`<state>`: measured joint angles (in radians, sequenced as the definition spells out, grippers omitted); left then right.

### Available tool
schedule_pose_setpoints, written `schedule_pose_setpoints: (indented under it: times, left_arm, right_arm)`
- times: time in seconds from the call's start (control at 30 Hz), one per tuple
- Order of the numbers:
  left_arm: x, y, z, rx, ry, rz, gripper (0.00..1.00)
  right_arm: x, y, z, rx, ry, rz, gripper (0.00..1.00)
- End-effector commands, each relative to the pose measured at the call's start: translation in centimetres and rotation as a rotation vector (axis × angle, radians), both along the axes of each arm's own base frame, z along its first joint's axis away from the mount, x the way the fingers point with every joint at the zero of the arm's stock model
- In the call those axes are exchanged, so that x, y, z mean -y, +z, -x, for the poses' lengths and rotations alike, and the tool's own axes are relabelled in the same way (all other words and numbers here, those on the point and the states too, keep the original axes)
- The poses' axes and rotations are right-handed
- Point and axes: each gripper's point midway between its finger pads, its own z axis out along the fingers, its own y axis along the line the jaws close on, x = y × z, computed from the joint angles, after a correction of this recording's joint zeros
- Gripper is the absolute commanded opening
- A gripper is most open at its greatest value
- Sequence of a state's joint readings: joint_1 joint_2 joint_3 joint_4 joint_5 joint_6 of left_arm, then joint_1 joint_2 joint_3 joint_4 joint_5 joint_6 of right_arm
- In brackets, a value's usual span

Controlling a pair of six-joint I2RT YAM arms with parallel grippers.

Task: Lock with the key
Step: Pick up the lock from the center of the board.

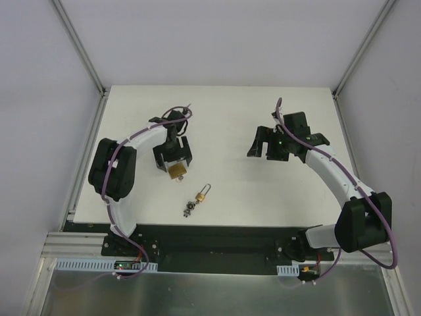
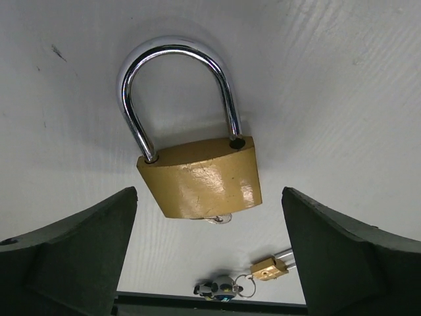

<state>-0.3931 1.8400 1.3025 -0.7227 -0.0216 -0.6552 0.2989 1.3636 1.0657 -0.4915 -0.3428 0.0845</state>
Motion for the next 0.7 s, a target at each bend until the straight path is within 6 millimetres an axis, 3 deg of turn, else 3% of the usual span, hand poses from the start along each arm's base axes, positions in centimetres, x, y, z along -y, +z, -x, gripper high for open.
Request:
schedule_pose_setpoints:
  times: [0.0,0.2,0.3,0.43,0.47,0.53,0.57,0.67]
  left_arm:
    - [-0.1,-1.8,0.9,-0.063,0.008,-0.028,0.87]
    - [-0.4,-3.3,1.2,-0.081,0.001,-0.038,0.77]
    - [-0.5,-3.9,1.5,-0.084,-0.015,-0.040,0.66]
    - [-0.7,-4.3,1.8,-0.074,-0.060,-0.047,0.39]
    - [-0.7,-4.3,1.6,-0.060,-0.078,-0.057,0.26]
    - [-0.8,-3.7,1.4,-0.034,-0.113,-0.073,0.12]
    - [-0.7,-3.5,1.4,-0.026,-0.125,-0.073,0.01]
    - [-0.4,-1.9,0.7,0.032,-0.166,-0.064,0.00]
  right_arm:
    - [-0.6,0.3,0.1,0.009,0.036,-0.019,0.96]
    - [-0.6,0.3,0.2,0.005,0.036,-0.021,0.96]
    - [-0.6,0.2,0.2,0.002,0.038,-0.021,0.96]
    - [-0.8,0.3,0.2,0.001,0.039,-0.029,0.96]
    - [-0.8,0.4,0.2,0.001,0.040,-0.030,0.96]
    - [-0.9,0.5,0.2,0.002,0.041,-0.037,0.96]
    - [-0.9,0.6,0.1,0.003,0.039,-0.040,0.96]
    - [-1.1,1.0,0.2,0.009,0.043,-0.050,0.96]
